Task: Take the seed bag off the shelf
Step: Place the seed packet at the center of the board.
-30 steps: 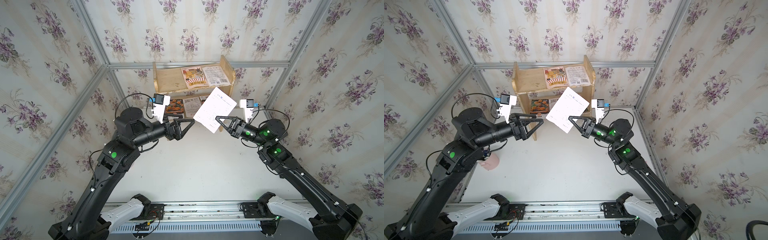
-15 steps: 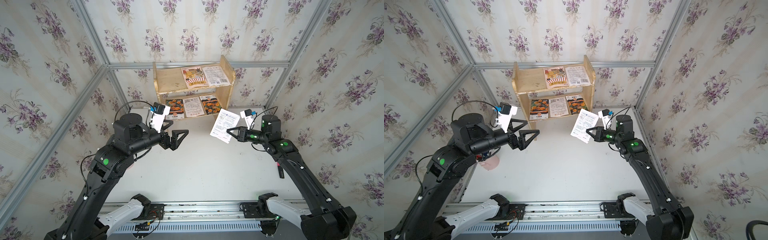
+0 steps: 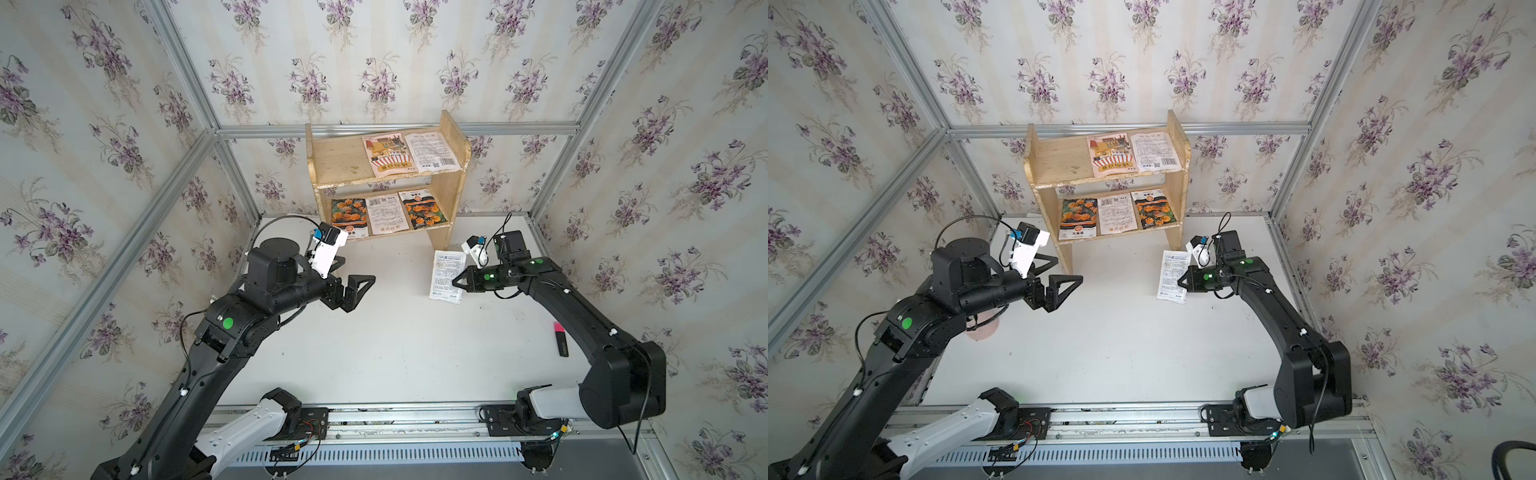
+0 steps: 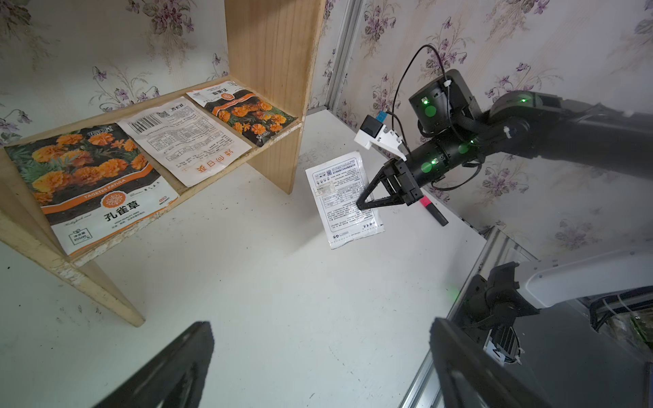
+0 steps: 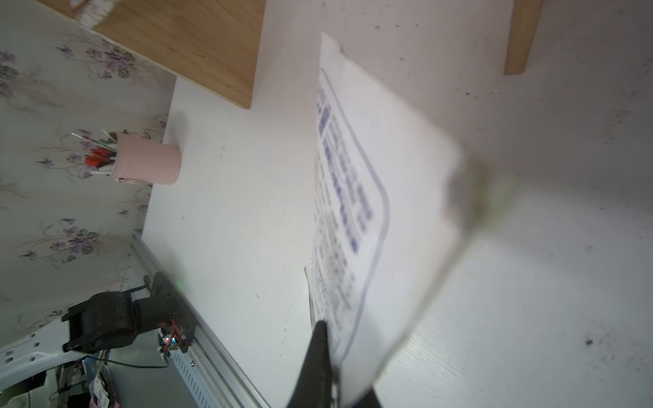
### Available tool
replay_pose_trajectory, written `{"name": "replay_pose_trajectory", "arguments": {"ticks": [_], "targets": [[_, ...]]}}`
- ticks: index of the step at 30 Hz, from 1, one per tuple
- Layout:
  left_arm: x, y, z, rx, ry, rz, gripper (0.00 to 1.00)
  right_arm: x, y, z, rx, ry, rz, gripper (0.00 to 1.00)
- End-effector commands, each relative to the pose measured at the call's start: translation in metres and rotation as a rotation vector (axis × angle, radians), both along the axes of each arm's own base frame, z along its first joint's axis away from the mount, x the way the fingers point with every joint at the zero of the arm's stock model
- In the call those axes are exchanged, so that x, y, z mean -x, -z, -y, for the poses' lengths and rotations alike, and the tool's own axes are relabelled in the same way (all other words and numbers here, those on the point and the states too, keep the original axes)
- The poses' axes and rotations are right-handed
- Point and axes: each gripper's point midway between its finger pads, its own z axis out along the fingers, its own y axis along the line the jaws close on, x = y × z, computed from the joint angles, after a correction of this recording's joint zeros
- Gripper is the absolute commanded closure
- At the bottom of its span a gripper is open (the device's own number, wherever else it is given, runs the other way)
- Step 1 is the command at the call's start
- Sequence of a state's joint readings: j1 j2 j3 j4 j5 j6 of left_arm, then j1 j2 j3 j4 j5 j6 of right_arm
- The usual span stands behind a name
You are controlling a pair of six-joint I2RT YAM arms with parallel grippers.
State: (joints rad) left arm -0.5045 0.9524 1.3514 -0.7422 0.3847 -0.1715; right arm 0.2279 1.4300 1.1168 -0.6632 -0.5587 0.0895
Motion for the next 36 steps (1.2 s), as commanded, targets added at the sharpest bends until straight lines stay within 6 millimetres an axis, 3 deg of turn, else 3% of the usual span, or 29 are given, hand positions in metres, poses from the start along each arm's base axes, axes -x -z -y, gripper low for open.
{"name": "replay_pose_trajectory", "arguments": {"ticks": [1,8,22,36], "targets": [[-0.001,-0.001,0.001,0.01,0.004,0.021,0.0,-0.007,0.021,0.011,0.098,0.011,-0.034,1.0],[0.007,0.007,0.004,0.03,0.035,0.023,0.0,-0.024,0.055,0.022,0.213,0.015,-0.124,1.0],[0.013,0.026,0.009,0.043,0.079,0.001,0.0,-0.058,0.105,0.035,0.345,0.001,-0.266,1.0],[0.014,0.043,0.011,0.043,0.092,-0.019,0.0,-0.073,0.128,0.056,0.463,0.003,-0.327,0.98]]}}
